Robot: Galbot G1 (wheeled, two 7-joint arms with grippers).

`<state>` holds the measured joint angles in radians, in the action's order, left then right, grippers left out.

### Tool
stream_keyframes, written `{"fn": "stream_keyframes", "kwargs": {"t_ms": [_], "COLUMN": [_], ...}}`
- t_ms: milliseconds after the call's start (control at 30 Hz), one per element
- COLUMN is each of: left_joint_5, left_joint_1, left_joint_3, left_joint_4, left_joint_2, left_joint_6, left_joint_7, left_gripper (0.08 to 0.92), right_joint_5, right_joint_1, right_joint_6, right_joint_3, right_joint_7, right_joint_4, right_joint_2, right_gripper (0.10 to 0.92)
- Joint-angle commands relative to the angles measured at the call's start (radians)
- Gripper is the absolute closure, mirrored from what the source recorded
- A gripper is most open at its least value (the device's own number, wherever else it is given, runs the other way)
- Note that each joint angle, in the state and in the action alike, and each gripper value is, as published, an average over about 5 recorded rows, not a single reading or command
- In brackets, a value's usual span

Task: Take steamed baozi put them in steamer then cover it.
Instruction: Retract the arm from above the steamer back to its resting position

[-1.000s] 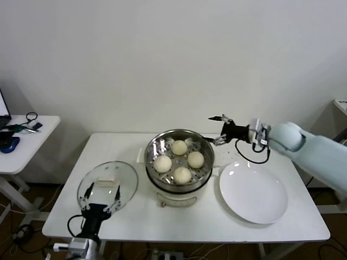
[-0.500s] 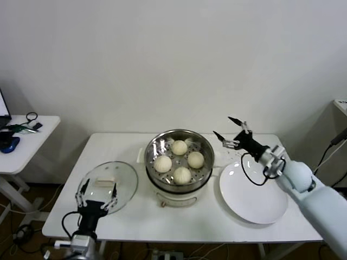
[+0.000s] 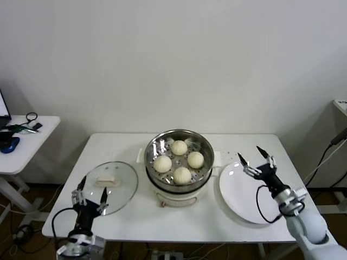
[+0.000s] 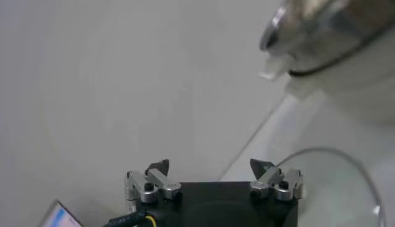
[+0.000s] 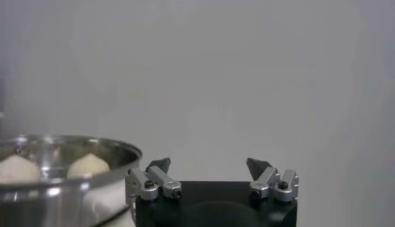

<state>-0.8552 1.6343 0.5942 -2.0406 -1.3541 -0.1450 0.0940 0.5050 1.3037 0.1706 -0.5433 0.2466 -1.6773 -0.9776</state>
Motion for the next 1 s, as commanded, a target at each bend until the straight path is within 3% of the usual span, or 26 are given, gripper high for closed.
{"fn": "stream_keyframes", "kwargs": {"t_ms": [33,333,1000], "left_joint_5": [-0.475,-0.571,-0.641], "left_joint_1": [-0.109,-0.206,-0.407], "left_joint_3": [-0.057,-0.069,-0.066], "left_joint_4": [0.192,0.378,0.602], "left_joint_2": [0.023,0.001,-0.025], "left_joint_6": [-0.05,-0.035,-0.012], "left_joint_7": [0.034,0.075,0.097], "left_gripper": [0.177,0.177,0.177], "right_joint_5": [-0.064,-0.098,-0.13], "right_joint_1": [0.181,0.169,0.111], "right_joint_6": [-0.017,-0.048,-0.047], "right_joint_3": [-0.134,-0.13,-0.098], "right_joint_7": [-0.005,-0.006,-0.004], "right_joint_4": [-0.013,-0.001,0.04], "right_joint_2": [-0.094,-0.1,-0.092], "right_gripper": [0.203,0.203,0.203]}}
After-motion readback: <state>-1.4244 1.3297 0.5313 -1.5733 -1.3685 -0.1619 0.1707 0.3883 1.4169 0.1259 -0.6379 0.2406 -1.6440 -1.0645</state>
